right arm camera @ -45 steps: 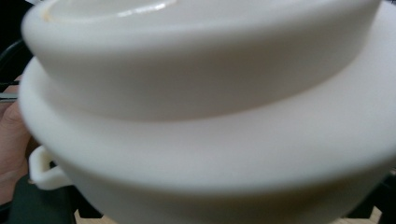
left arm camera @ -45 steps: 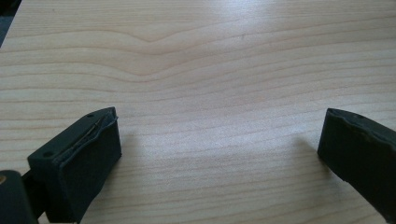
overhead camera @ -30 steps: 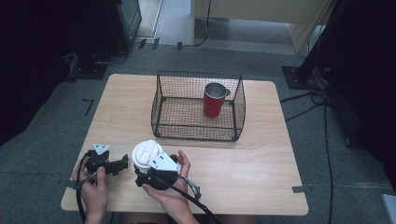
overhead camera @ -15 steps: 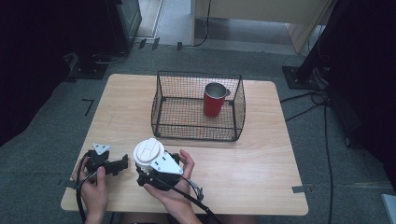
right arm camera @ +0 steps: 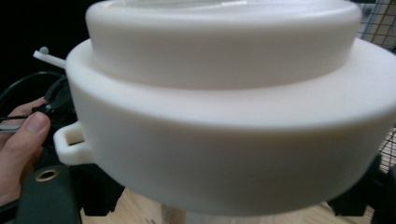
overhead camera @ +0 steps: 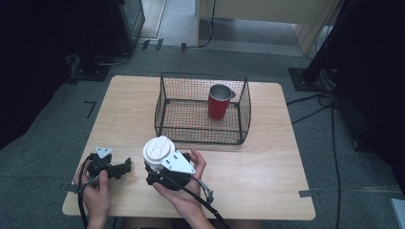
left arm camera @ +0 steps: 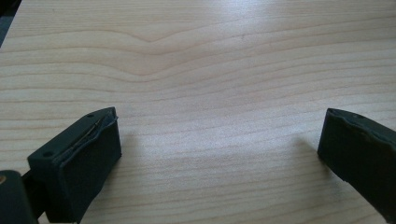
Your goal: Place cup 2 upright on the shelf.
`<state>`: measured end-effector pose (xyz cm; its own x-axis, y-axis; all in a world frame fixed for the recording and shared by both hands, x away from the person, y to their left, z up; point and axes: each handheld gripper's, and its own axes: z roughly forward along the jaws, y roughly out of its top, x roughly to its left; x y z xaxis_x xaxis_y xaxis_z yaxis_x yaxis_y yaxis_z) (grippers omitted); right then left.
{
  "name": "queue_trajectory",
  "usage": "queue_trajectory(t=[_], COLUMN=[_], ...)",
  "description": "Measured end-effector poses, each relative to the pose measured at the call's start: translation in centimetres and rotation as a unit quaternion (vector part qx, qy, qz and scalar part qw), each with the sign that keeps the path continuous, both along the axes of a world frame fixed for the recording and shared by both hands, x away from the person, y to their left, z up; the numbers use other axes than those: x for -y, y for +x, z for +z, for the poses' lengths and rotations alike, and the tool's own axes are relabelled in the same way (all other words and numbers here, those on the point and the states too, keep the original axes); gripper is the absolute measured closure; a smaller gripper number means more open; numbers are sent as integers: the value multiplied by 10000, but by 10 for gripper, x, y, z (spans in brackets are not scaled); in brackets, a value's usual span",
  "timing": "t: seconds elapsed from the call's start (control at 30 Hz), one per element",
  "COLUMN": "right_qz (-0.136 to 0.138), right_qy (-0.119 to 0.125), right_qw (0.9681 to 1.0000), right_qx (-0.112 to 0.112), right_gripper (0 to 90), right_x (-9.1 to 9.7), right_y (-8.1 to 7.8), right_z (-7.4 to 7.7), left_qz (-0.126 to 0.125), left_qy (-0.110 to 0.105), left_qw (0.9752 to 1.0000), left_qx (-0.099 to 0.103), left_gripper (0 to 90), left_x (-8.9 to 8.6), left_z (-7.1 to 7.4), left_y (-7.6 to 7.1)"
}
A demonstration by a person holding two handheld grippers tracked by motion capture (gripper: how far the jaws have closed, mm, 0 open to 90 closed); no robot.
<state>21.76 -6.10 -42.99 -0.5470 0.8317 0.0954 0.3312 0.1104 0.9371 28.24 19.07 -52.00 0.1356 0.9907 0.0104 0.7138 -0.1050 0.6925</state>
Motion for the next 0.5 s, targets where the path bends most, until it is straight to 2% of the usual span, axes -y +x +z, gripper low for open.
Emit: queue_trajectory(t=[0.27,0.5], right_qz=[-60,-136], right_qy=[-46,7], right_qw=[9999,9998], right_qx=[101,152], right_gripper=[165,165], right_x=[9,18], right_y=[5,12], right_z=[13,27], left_qz=[-4,2], left_qy=[4,0], left_qw=[10000,10000], left_qx=[-1,5], left_gripper=[0,0], left_x=[0,0], left_z=[0,0], left_y=[0,0])
